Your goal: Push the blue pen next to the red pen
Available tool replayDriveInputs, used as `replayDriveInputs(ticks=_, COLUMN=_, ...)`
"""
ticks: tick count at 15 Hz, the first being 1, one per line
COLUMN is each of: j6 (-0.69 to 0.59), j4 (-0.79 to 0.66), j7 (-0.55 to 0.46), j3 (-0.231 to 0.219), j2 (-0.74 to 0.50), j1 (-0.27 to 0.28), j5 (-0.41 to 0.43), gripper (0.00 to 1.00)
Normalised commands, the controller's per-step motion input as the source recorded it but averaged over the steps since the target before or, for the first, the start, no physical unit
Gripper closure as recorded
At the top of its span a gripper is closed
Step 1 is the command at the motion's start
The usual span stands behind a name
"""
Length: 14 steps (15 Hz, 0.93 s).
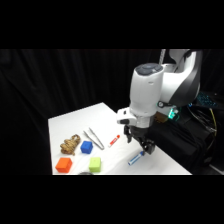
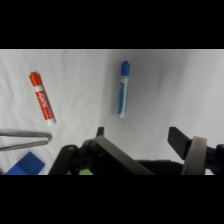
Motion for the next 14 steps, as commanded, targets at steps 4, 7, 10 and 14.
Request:
replayDriveInputs(ticks=4, j6=0.46, j4=-0.16, j7=0.00, j3=0.066, j2=0.11, j1=0.060, j5=0.155, gripper=0.00)
replayDriveInputs(ticks=7, j6=0.35, j4=-0.02, j7=-0.08, j3=0.069, j2=0.20, j1=0.051, j5=0.192, gripper=0.00)
replayDriveInputs(ticks=10, j6=0.31, j4=0.04, j7=-0.13, j3=0.071, j2=0.24, j1=0.041, j5=0.209, gripper=0.00)
replayDriveInputs(ticks=14, j6=0.29, j4=0.05, j7=-0.18, j3=0.050, j2=0.23, j1=0.005, j5=0.198, gripper=0.00)
